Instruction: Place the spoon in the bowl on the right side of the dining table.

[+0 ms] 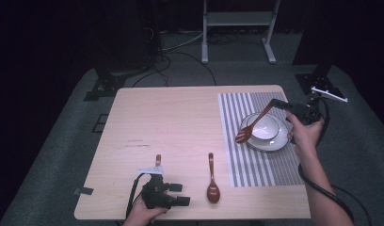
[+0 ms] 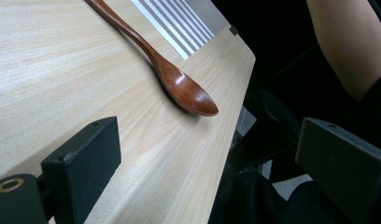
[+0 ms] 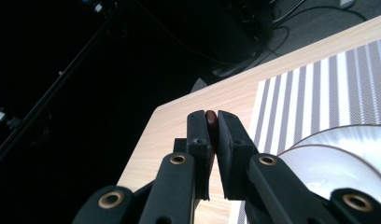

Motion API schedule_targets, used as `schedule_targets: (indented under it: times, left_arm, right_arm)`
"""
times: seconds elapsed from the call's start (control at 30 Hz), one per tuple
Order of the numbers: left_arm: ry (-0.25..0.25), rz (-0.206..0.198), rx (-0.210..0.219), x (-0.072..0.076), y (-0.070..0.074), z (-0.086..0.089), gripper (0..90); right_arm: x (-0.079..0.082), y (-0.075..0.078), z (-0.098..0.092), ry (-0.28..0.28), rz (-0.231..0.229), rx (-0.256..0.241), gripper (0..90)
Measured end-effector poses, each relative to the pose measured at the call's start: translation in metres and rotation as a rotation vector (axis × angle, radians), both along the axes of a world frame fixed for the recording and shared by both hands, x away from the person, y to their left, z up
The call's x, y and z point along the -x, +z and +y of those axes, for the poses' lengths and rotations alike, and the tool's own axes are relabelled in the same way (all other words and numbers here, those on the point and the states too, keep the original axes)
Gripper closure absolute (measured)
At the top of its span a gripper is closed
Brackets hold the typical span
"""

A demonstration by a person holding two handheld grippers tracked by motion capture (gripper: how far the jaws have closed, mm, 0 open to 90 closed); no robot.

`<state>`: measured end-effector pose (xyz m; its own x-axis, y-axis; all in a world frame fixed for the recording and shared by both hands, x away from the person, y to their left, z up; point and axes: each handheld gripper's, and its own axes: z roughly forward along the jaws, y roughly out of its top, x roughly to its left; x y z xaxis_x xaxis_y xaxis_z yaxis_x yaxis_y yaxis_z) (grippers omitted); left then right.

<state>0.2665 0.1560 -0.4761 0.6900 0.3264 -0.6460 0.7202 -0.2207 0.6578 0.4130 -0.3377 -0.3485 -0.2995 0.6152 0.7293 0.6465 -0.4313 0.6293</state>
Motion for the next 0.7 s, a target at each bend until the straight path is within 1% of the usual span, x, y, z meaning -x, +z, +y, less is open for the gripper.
schedule_targets:
  times: [0.3,0.5,0.57,0.7]
  left_arm:
    - [-0.002,0.001,0.004,0.0,0.0,0.0,5.4]
    - [-0.002,-0.001,0.004,0.0,0.0,0.0,5.4]
    - [-0.003,-0.002,0.004,0.0,0.0,0.0,5.4]
    - [-0.002,-0.002,0.005,0.0,0.0,0.0,5.4]
  right_arm:
    - [-0.001,0.002,-0.012,-0.046,0.008,-0.002,83.7]
    - [-0.002,0.003,-0.019,-0.07,0.005,0.001,83.7]
    - [-0.002,0.004,-0.023,-0.09,0.006,0.003,83.7]
    - [-0.002,0.003,-0.029,-0.11,0.012,0.002,83.7]
